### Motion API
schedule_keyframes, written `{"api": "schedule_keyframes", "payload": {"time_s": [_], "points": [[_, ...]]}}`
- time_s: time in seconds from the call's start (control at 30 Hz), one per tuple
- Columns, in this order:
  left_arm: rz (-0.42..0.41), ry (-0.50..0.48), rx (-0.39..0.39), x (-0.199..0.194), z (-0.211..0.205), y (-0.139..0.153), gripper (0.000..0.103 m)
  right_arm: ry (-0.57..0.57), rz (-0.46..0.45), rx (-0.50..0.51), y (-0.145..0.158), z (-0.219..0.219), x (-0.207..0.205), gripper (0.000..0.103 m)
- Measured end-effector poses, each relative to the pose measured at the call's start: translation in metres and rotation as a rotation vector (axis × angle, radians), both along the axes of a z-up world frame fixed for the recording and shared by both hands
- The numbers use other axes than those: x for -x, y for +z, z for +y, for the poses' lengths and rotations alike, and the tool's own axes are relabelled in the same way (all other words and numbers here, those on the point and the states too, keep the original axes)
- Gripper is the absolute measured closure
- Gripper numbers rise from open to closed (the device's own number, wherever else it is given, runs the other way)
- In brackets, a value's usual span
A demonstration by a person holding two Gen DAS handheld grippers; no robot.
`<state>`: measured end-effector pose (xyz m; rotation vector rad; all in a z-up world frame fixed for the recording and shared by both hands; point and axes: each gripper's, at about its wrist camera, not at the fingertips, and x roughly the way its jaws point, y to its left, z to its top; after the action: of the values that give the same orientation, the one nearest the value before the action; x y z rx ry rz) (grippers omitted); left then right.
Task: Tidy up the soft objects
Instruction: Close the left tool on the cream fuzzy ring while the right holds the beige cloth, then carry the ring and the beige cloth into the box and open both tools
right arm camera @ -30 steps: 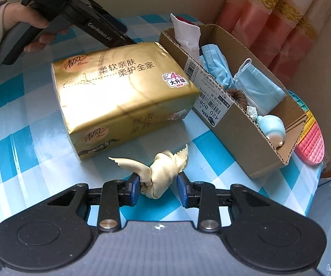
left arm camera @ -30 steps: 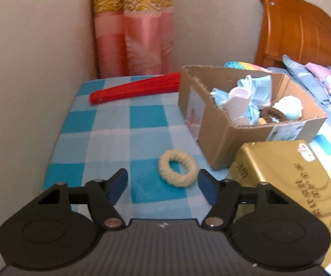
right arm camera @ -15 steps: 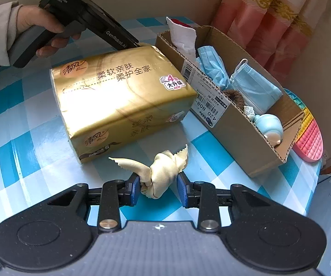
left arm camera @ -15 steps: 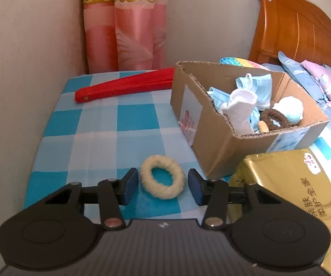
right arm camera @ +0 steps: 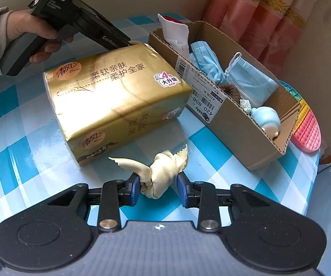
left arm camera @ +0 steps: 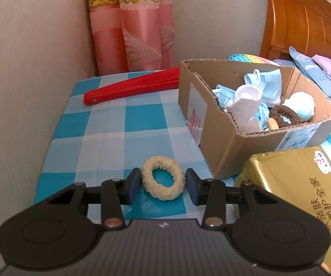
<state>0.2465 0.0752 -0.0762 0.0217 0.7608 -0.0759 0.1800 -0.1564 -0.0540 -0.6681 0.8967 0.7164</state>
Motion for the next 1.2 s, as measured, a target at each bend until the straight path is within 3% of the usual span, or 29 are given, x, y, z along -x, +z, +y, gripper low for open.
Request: {"api": "schedule_keyframes", "payload": {"time_s": [0.2, 0.57, 0.77, 0.97, 1.2], "points": [[0.006, -0.011, 0.007, 0.002, -0.002, 0.001, 0.073, -0.029, 0.003, -0.016, 0.002, -0.001, -0.001, 0.065], [0.011, -0.021, 0.009, 0.022, -0.002, 0.018, 0.076, -0.077, -0.011, -0.064, 0.014, -0.006, 0.009, 0.065], [0.004, -0.041, 0.023, 0.046, -0.009, 0.039, 0.076, -0.103, -0.022, -0.101, 0.026, -0.011, 0.016, 0.065], [-0.055, -0.105, 0.030, 0.071, -0.026, 0.072, 0.076, -0.111, -0.051, -0.130, 0.039, -0.016, 0.029, 0.065], [-0.123, -0.192, 0.021, 0.066, -0.058, 0.107, 0.075, -0.122, -0.084, -0.159, 0.051, -0.025, 0.038, 0.065]]}}
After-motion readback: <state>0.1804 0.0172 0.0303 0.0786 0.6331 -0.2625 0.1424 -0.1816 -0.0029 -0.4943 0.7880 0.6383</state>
